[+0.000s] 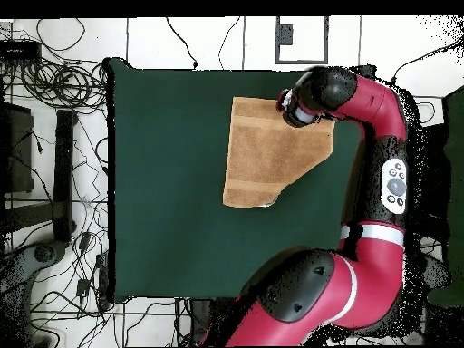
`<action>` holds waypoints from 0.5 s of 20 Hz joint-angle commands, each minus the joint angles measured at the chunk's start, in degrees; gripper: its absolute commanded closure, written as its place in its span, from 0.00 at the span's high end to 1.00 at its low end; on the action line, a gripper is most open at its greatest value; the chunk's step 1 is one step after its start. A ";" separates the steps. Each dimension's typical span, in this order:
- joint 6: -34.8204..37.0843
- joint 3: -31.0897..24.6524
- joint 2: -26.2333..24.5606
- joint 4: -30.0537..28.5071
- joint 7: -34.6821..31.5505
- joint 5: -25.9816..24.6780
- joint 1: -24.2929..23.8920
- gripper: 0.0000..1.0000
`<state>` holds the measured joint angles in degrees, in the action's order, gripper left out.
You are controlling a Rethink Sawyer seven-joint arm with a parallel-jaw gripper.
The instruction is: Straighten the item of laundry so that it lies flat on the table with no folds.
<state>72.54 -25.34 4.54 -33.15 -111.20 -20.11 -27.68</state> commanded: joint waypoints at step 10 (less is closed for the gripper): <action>24.57 -3.62 -4.18 -10.61 17.84 2.85 2.24 1.00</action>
<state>89.56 -25.35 0.09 -34.41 -111.09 -19.05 -27.46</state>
